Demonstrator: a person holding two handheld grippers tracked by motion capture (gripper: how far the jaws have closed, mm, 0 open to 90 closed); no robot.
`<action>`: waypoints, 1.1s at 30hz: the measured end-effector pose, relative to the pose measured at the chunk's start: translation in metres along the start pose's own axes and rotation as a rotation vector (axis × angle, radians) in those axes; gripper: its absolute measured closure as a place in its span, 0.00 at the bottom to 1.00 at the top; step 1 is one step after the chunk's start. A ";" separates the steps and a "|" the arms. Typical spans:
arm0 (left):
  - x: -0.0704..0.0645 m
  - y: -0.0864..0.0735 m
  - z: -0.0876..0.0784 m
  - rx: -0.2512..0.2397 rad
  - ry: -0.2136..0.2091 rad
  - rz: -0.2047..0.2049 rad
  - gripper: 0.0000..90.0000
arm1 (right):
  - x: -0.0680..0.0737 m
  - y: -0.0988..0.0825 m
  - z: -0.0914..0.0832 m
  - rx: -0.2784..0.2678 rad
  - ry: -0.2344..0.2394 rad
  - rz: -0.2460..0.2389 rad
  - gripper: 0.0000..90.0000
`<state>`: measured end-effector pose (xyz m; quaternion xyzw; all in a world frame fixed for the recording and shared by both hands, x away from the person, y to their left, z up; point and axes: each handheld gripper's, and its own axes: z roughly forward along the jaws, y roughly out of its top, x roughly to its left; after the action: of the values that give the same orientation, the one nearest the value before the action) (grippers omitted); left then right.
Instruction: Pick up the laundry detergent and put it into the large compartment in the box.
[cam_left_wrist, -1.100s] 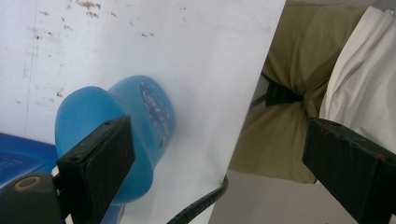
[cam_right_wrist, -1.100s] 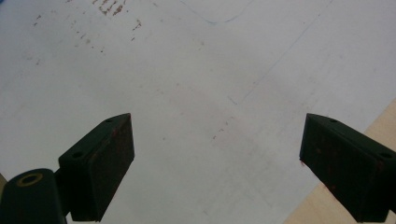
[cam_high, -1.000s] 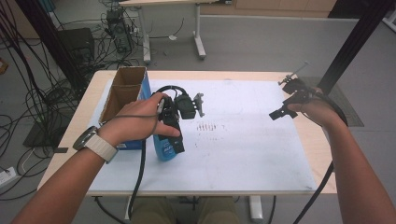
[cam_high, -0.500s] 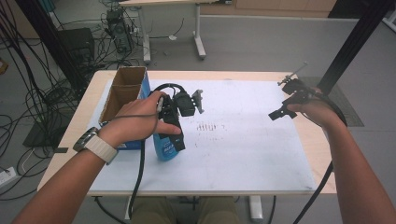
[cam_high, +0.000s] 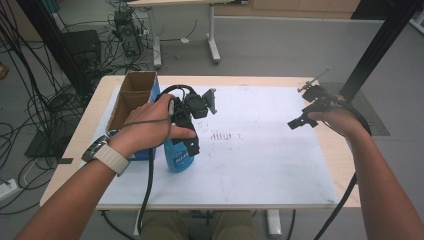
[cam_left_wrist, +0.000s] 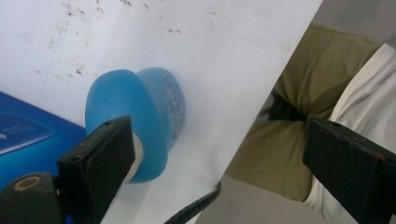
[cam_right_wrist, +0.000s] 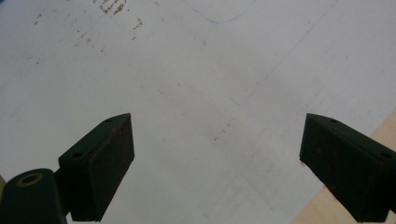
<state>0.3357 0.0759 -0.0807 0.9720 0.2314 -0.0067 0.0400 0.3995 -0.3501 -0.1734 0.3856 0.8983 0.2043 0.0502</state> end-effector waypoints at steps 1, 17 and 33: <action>0.000 0.000 0.000 0.001 0.000 -0.001 0.11 | 0.000 0.000 0.000 0.000 0.000 0.000 0.11; 0.006 0.000 -0.007 0.005 0.022 -0.089 0.11 | 0.000 0.001 0.002 -0.005 0.003 -0.002 0.11; 0.022 -0.001 -0.007 0.017 0.028 -0.196 0.11 | 0.000 0.002 0.006 -0.011 0.009 -0.012 0.11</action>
<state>0.3552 0.0870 -0.0741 0.9450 0.3260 0.0011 0.0275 0.4026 -0.3473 -0.1779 0.3791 0.8997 0.2108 0.0493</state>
